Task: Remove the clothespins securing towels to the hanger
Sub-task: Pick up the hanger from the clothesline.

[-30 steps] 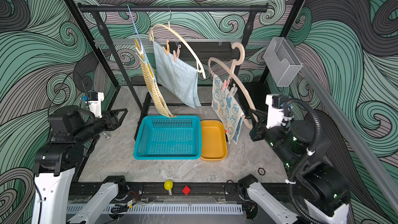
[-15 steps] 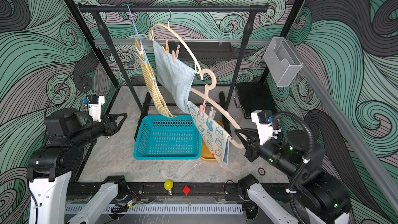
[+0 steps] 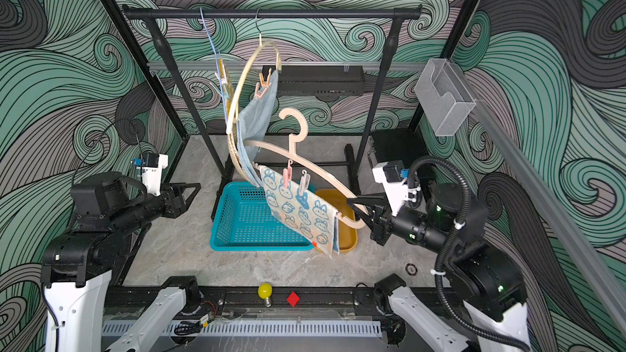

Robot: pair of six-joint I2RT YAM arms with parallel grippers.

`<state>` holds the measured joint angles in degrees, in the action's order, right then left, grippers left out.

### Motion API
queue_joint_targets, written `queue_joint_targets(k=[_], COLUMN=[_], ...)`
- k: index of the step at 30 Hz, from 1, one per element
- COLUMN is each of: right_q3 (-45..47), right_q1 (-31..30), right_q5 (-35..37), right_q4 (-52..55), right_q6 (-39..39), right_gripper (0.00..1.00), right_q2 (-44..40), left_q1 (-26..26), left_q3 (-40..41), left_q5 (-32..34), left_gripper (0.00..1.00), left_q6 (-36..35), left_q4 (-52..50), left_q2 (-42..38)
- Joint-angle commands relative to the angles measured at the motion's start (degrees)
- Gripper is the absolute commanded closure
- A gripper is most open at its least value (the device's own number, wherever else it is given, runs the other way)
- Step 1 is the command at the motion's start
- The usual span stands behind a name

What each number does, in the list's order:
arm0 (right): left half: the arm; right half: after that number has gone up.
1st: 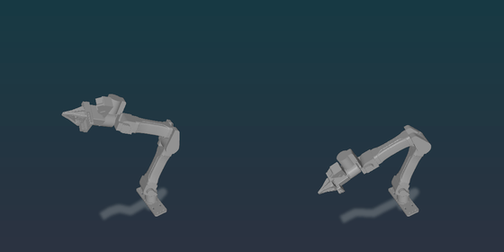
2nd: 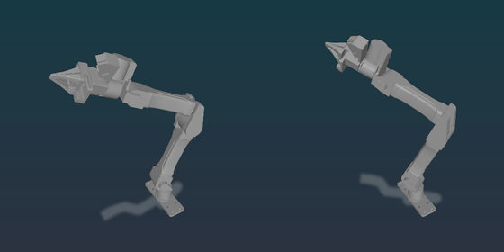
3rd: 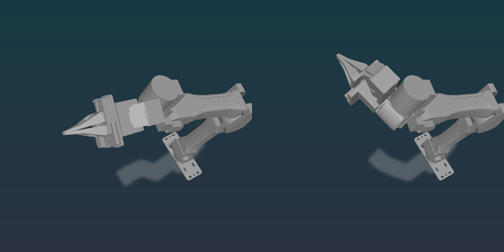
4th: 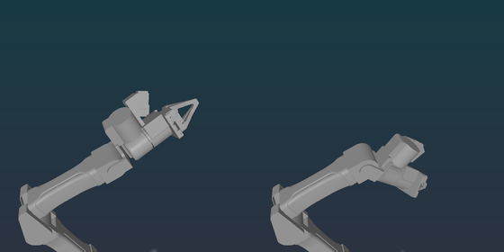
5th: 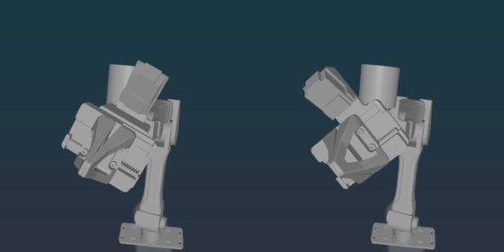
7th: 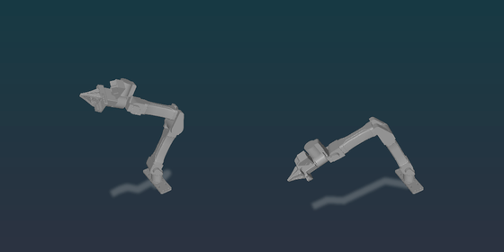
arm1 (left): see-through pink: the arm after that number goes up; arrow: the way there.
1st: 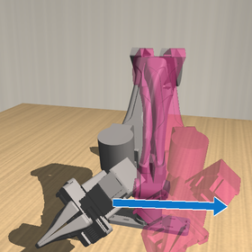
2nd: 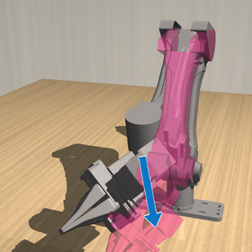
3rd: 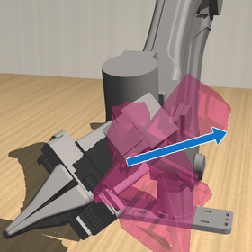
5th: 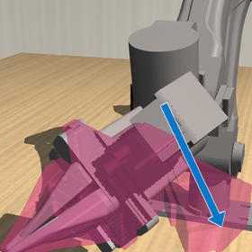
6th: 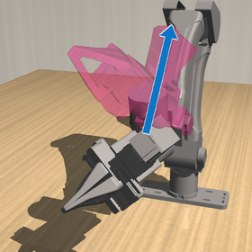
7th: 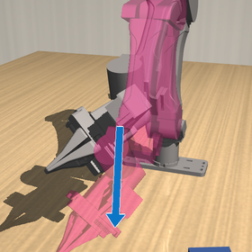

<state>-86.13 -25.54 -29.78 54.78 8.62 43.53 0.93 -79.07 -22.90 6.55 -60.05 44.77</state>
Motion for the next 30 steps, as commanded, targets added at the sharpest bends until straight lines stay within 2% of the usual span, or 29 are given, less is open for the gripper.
queue_joint_targets(k=[1,15,30], right_q3=[0.4,2.4,10.4], right_q1=[-0.3,-0.6,-1.9], right_q5=[-4.9,-11.7,-16.4], right_q4=[-8.7,-18.0,-25.7], right_q6=[0.7,0.6,-0.3], right_gripper=[1.0,1.0,1.0], right_q2=[1.0,7.6,10.7], left_q1=[-0.6,-0.6,-0.6], left_q3=[-1.3,-2.1,-3.2], left_q5=[-2.1,-7.9,-7.5], left_gripper=[0.49,0.5,0.51], left_q6=[-1.5,-2.2,-2.2], left_q4=[-1.3,-0.9,-4.2], left_q2=[-0.5,-0.3,-0.7])
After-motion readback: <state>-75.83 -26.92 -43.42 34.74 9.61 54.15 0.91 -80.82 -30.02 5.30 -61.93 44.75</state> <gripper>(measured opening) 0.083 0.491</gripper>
